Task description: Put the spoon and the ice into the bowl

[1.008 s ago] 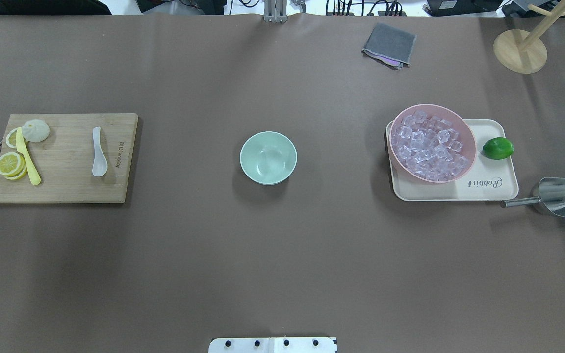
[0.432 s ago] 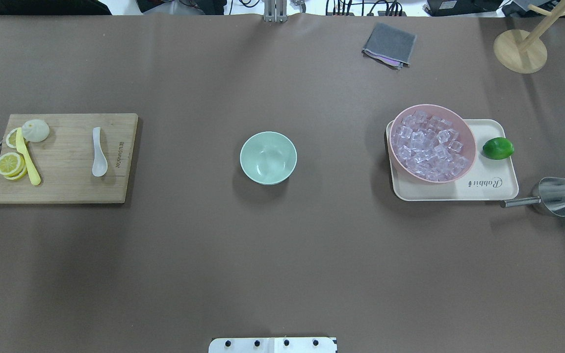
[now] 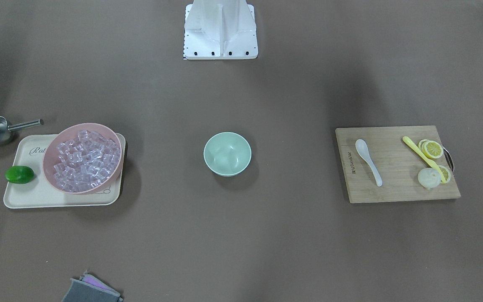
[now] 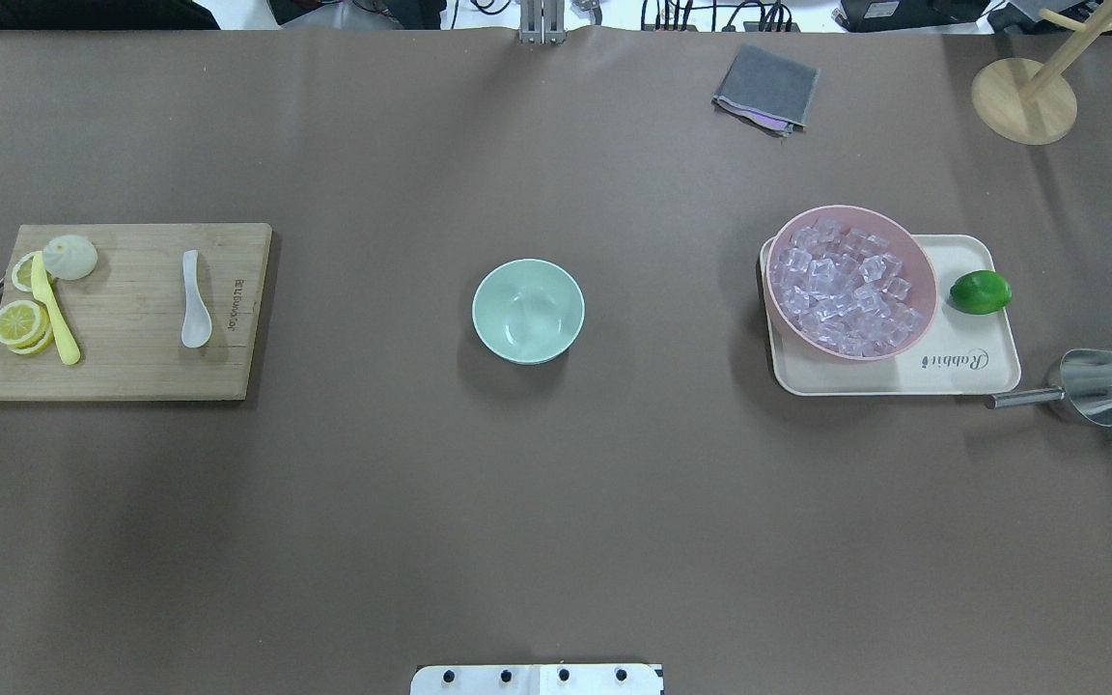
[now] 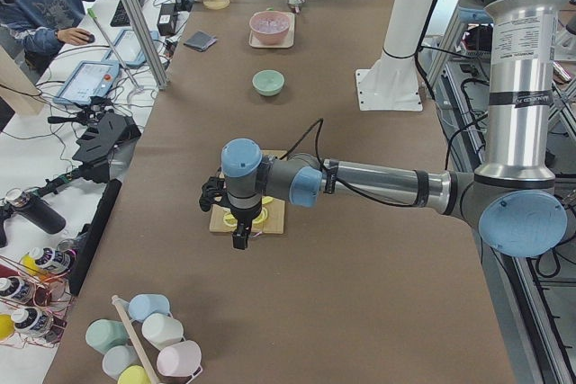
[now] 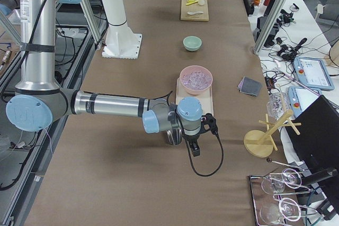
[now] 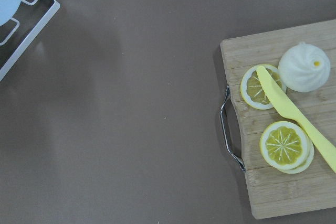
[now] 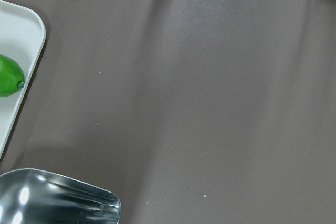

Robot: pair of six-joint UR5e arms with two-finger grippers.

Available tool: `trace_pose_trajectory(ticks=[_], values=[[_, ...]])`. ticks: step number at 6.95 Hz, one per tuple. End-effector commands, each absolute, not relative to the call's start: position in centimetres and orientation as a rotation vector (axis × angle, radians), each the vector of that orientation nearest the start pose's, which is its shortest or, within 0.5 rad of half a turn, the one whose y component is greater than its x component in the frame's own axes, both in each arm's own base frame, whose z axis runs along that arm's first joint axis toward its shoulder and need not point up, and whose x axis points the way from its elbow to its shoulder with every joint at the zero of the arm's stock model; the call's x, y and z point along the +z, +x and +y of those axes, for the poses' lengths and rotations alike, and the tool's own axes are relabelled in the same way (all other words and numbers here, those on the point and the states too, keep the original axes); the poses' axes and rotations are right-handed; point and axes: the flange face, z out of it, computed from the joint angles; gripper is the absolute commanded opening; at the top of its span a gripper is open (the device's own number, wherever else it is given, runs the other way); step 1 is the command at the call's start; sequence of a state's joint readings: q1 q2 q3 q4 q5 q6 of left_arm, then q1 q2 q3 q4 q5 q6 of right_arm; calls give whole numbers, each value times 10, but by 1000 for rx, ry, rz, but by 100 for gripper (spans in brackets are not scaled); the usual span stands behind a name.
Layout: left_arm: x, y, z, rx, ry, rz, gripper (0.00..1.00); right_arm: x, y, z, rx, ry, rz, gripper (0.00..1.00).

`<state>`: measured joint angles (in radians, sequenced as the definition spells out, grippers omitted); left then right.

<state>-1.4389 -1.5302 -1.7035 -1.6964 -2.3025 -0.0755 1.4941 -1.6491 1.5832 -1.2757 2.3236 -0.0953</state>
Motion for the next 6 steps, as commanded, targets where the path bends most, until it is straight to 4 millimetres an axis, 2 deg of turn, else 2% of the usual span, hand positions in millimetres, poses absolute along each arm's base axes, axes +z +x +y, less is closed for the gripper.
trace_pose_trajectory(ticks=[1,4,6], values=[[600,-2,-492,135,136,747,98,669,29,-474,-244,210,-756,100],[579,0,-497,157,190,755,98,661,28,-480,-247,224,-758,100],[561,7,-497,142,247,848,98,652,25,-488,-256,237,-761,100]])
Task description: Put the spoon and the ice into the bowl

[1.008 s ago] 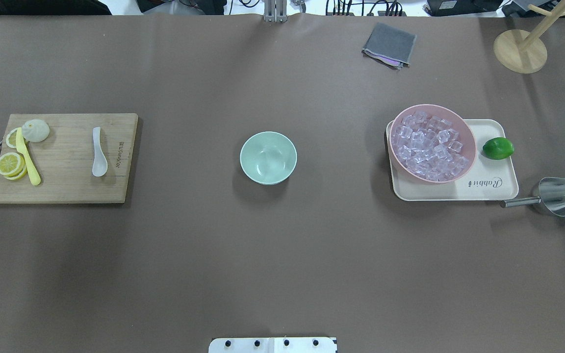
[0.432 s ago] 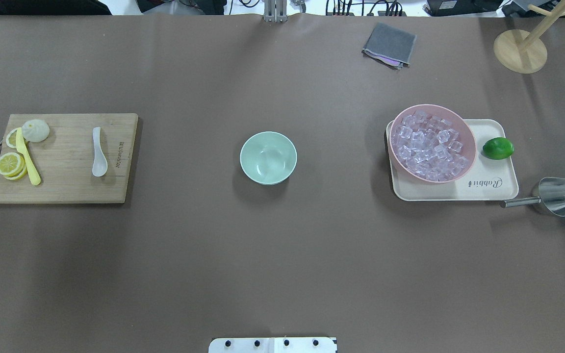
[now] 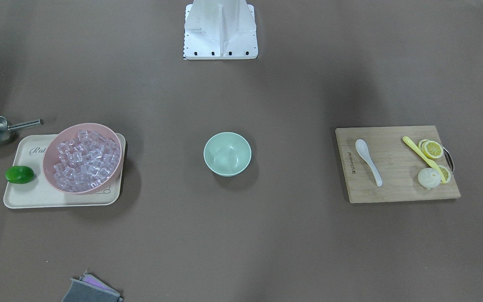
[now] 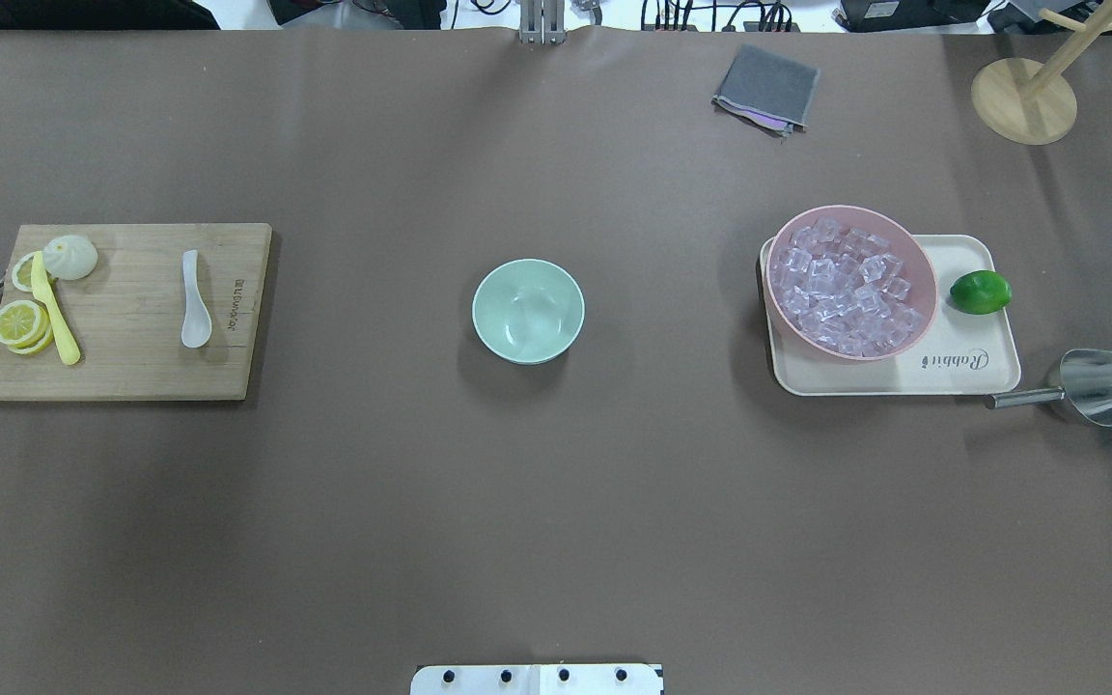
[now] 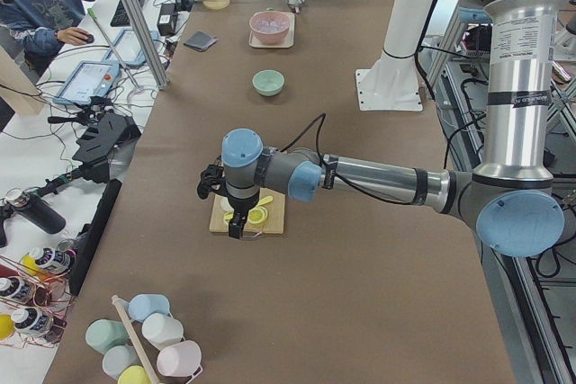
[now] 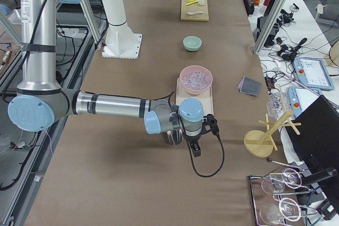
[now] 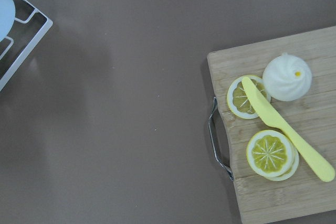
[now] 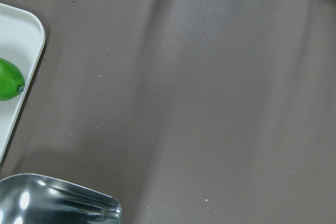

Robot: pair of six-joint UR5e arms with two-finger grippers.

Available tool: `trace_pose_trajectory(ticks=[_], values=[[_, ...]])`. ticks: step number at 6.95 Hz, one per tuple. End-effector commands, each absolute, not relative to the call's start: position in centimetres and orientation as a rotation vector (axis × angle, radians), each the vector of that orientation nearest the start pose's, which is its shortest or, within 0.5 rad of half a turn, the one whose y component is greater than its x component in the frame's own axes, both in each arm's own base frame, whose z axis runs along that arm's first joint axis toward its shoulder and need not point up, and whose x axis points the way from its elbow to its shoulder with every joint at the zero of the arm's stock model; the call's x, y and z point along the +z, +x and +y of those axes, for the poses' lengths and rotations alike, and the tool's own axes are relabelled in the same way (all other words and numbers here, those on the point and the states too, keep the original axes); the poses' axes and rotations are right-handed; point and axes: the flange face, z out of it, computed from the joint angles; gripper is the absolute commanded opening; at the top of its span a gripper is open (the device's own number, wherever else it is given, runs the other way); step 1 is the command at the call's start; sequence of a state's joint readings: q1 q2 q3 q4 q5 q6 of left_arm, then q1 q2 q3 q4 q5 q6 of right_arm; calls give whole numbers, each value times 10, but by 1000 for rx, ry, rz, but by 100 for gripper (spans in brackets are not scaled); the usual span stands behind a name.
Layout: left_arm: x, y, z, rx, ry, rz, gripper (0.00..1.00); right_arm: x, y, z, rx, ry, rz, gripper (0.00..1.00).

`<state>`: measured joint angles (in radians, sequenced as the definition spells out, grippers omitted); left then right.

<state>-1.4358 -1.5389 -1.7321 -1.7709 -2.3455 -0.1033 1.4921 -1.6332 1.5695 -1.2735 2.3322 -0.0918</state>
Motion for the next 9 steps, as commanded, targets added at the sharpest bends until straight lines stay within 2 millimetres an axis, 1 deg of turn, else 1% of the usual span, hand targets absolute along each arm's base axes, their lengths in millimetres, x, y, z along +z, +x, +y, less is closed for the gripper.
trace_pose_trajectory(ticks=[1,2,3,4,5,6,7,8,9], values=[[551,17,-498,82,251,875,98,652,23,-487,-260,237,-782,100],[543,38,-499,83,258,892,97,652,21,-485,-262,231,-813,100],[512,63,-509,74,259,915,97,648,21,-486,-262,242,-818,100],[491,99,-520,10,205,938,97,634,21,-491,-223,246,-823,100],[472,138,-527,-69,156,935,97,610,10,-498,-177,246,-836,99],[457,176,-529,-132,96,948,97,591,-6,-507,-151,238,-848,99],[457,205,-524,-153,51,941,94,568,-25,-519,-121,228,-867,99],[454,233,-524,-174,59,904,93,548,-45,-519,-110,220,-883,99],[451,258,-531,-181,28,905,86,532,-59,-524,-95,214,-897,99]])
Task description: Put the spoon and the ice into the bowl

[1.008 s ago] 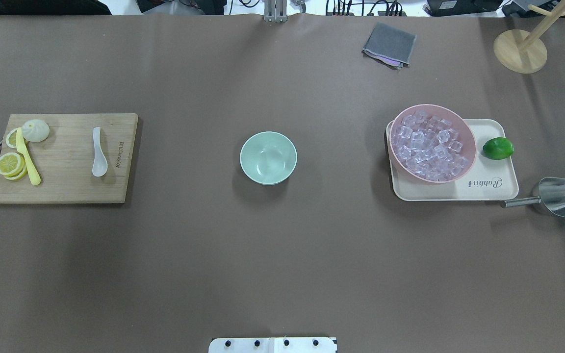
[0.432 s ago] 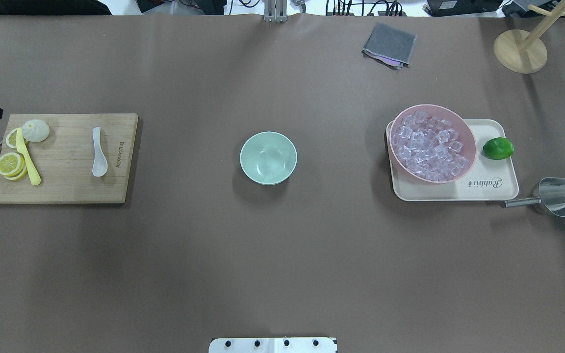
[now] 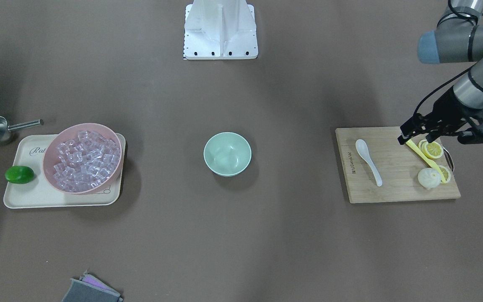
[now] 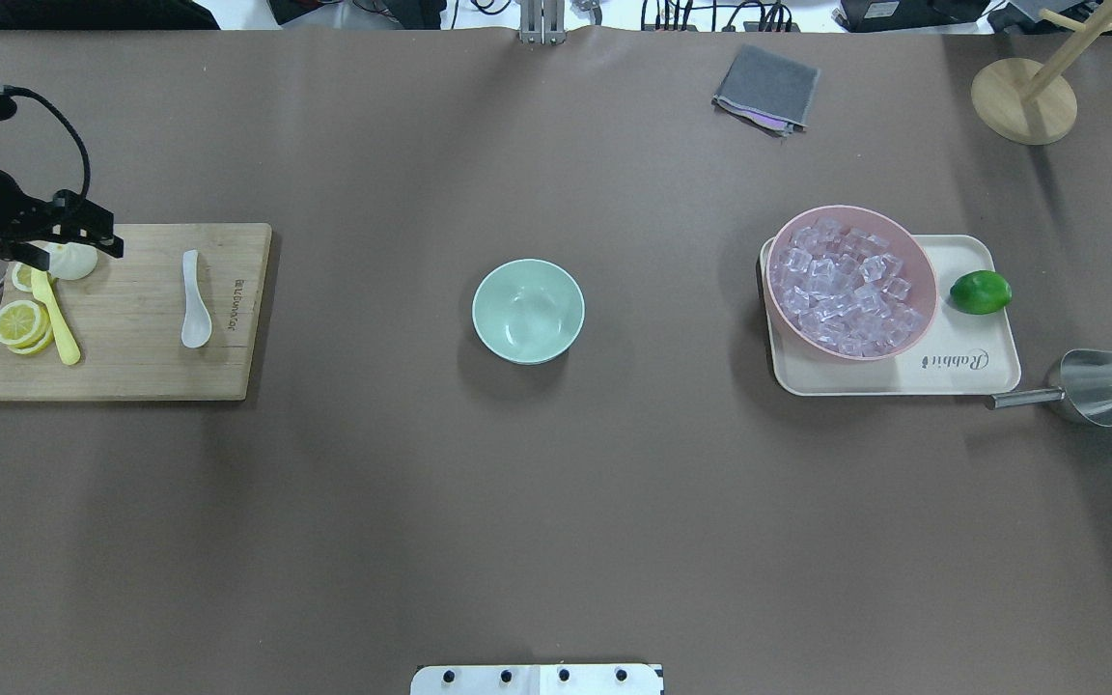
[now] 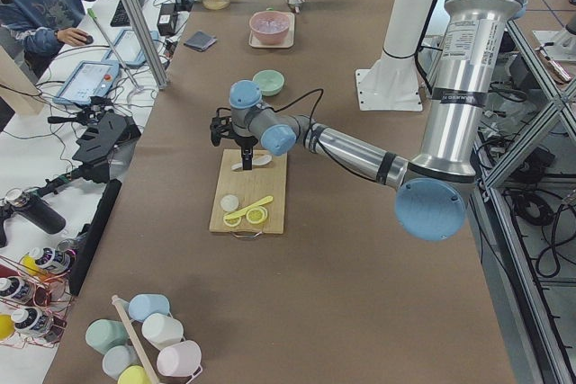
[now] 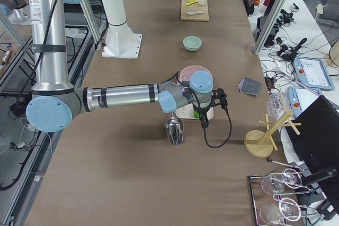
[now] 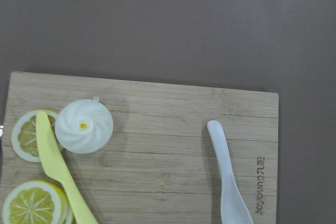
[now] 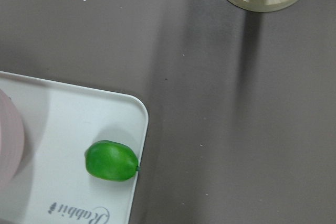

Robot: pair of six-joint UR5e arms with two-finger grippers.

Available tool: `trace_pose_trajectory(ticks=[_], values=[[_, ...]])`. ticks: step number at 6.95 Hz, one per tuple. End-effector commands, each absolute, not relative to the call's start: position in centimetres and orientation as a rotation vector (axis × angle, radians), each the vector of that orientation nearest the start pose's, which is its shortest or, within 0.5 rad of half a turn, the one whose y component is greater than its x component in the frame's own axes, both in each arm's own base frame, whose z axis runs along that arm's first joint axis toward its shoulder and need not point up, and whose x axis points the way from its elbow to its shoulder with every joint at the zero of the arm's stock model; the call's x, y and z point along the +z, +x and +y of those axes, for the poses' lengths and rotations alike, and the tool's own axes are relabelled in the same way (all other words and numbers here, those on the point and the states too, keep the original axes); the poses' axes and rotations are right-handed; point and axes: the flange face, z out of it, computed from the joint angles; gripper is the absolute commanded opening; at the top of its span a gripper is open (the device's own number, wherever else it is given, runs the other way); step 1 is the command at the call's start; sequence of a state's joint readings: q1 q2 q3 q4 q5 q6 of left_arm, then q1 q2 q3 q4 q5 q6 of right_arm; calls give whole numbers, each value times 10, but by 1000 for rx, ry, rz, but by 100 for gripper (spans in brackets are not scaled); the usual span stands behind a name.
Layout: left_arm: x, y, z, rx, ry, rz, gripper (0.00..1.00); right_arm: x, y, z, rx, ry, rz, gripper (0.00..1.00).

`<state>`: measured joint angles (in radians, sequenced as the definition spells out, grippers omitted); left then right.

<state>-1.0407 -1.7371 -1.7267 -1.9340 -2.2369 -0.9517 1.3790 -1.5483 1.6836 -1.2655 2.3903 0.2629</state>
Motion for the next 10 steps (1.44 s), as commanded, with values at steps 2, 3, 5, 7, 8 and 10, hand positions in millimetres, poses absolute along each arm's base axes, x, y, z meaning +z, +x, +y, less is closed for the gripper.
trace_pose_trajectory(ticks=[2,3,5,7,8,10], values=[[454,313,-553,-150,-14,884,91,521,-70,-525,-101,214,-903,99],[466,320,-554,-149,-30,866,88,519,-74,-526,-105,212,-906,99],[465,334,-557,-149,-15,844,73,517,-77,-527,-112,214,-909,99],[476,339,-557,-145,-27,832,67,516,-79,-527,-115,215,-905,99],[477,339,-557,-144,-27,832,62,517,-79,-527,-116,214,-905,99],[478,339,-557,-149,-30,831,18,517,-79,-527,-116,212,-905,99]])
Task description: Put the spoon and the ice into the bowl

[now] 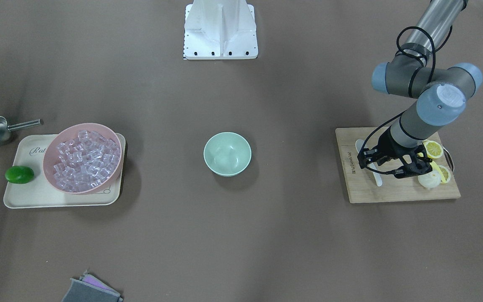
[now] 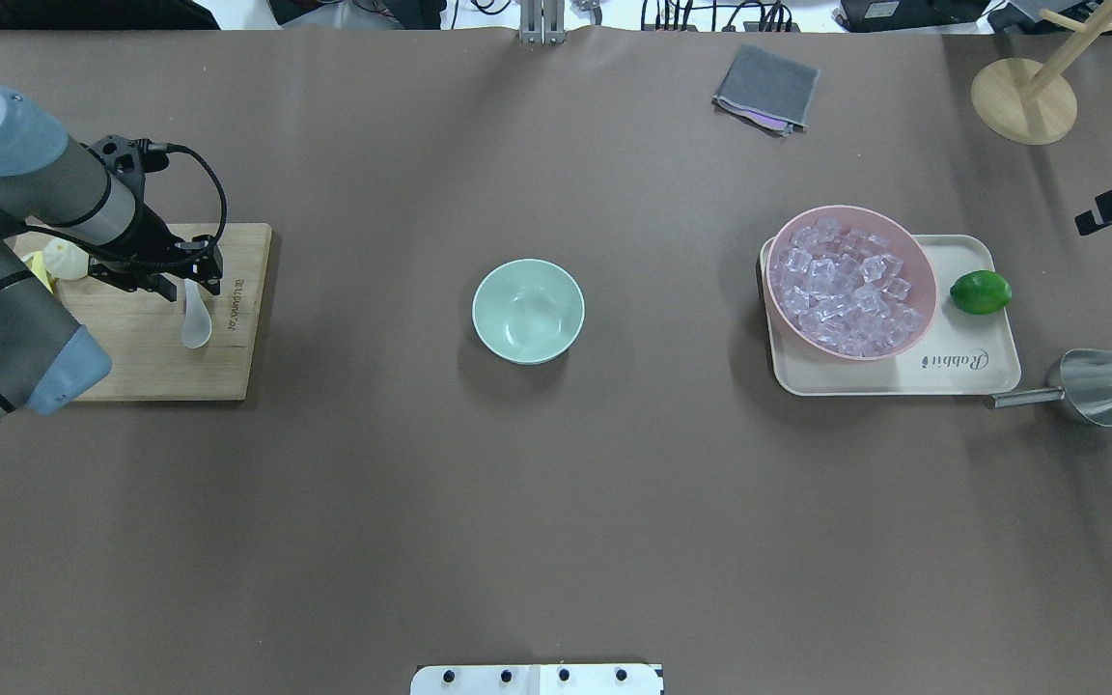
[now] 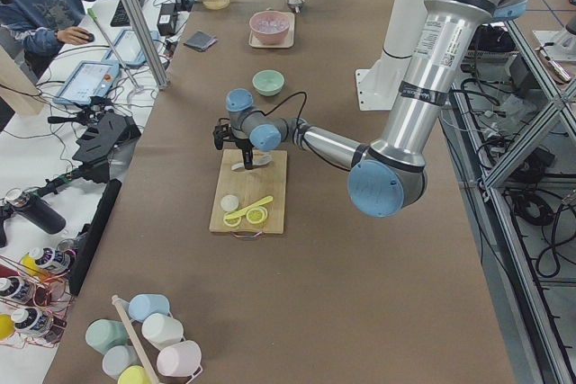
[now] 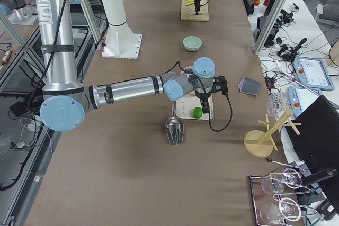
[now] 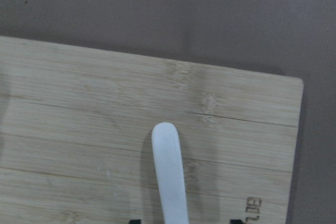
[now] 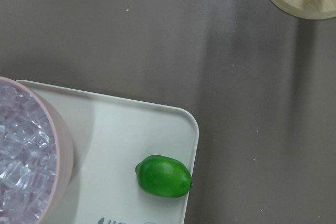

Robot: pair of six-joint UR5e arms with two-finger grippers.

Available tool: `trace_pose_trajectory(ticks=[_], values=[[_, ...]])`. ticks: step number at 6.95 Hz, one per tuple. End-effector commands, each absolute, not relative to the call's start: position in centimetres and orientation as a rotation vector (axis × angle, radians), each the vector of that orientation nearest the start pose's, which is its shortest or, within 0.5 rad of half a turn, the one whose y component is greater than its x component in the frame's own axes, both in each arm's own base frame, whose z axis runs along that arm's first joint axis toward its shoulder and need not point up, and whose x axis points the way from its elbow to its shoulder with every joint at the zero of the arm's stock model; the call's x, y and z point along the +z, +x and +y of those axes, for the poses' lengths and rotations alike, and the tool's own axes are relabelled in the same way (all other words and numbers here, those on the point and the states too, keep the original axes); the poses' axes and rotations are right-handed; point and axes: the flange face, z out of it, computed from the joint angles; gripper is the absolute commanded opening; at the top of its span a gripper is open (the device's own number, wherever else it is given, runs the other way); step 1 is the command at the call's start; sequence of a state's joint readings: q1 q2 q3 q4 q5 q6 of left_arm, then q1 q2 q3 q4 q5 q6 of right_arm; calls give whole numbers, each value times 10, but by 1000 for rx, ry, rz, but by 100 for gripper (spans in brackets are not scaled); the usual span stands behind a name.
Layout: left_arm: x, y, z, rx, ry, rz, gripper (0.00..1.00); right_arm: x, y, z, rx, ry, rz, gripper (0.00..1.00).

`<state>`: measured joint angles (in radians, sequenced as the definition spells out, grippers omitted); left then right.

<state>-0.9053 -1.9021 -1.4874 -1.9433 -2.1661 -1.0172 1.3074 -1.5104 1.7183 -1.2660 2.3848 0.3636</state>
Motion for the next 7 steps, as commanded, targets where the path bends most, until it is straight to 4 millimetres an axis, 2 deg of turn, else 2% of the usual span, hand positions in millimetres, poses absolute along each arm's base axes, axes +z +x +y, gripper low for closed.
trace_pose_trajectory(ticks=[1,2,3,4,5,6,7], values=[[478,339,-557,-149,-30,831,0,516,-79,-527,-116,214,-905,99],[475,339,-557,-149,-27,834,0,516,-80,-527,-117,214,-904,99],[461,337,-555,-143,-11,851,0,511,-81,-530,-120,223,-907,99],[419,336,-553,-116,35,903,0,498,-87,-538,-111,228,-914,99],[363,344,-561,-109,83,966,0,487,-102,-543,-81,213,-920,99],[310,376,-554,-103,92,1024,0,483,-117,-543,-81,206,-912,99],[263,413,-537,-92,88,1075,0,474,-128,-541,-99,214,-914,99]])
